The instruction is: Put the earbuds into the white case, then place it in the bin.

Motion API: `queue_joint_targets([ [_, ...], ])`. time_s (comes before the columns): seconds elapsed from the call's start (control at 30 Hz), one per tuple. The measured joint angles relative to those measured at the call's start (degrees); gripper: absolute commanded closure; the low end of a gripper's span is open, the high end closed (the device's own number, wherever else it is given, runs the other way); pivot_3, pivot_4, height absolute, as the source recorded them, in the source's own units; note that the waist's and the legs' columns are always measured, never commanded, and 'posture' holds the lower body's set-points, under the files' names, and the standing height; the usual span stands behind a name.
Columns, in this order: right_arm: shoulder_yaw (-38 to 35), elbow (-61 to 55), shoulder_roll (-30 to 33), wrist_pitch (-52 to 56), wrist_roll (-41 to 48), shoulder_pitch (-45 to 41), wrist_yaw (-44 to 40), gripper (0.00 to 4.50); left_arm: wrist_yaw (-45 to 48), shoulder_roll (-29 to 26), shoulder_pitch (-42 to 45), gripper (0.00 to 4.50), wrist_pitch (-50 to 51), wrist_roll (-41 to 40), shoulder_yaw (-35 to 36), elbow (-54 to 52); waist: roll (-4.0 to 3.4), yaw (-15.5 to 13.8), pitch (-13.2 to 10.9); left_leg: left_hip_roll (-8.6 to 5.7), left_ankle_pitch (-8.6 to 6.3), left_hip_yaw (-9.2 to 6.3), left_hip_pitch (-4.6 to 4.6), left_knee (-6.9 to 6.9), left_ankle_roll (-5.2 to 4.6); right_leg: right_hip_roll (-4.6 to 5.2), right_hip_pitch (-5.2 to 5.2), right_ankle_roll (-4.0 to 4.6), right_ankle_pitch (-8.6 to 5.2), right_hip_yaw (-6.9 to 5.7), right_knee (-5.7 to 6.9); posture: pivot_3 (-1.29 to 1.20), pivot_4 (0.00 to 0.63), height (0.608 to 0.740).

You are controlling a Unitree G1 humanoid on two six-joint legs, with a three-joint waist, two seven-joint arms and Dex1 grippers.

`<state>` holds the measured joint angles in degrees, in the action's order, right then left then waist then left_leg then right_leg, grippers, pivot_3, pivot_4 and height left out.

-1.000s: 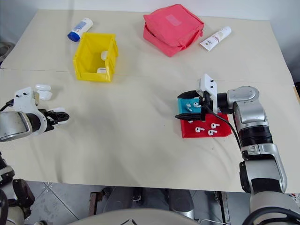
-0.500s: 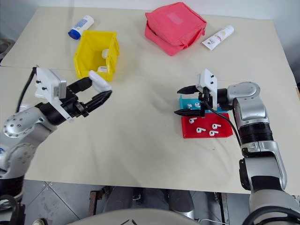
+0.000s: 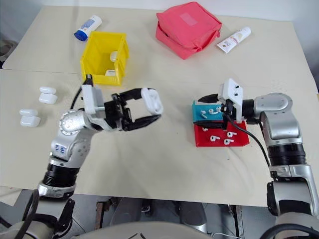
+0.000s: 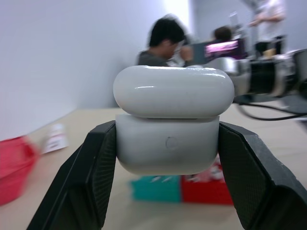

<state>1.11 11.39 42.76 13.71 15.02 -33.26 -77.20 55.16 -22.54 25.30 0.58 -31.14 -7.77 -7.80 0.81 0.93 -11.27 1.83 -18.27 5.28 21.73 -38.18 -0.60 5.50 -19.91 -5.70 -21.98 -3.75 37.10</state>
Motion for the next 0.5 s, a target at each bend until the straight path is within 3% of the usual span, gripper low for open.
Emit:
queue_joint_targets([
  [0.2, -5.2, -11.9, 8.4, 8.7, 2.3, 7.8, 3.2, 0.00, 2.2, 2.5, -3.6, 1.68, 0.3, 3.7, -5.3, 0.9, 0.00, -0.3, 0.0, 0.01, 0.01, -0.08, -0.05, -0.01, -0.02, 0.00, 0.16, 0.00, 0.00, -0.04, -0.16, 0.00, 0.150, 0.740],
  [0.5, -15.5, -25.0, 12.3, 18.2, 6.2, 25.0, 9.1, 0.00, 2.0, 3.8, -6.8, 1.68, 1.3, 4.9, -5.5, 1.6, -0.01, -1.0, 0.0, -0.02, 0.02, -0.17, -0.12, -0.01, -0.05, 0.05, 0.31, 0.00, 0.00, -0.10, -0.30, 0.00, 0.150, 0.740],
])
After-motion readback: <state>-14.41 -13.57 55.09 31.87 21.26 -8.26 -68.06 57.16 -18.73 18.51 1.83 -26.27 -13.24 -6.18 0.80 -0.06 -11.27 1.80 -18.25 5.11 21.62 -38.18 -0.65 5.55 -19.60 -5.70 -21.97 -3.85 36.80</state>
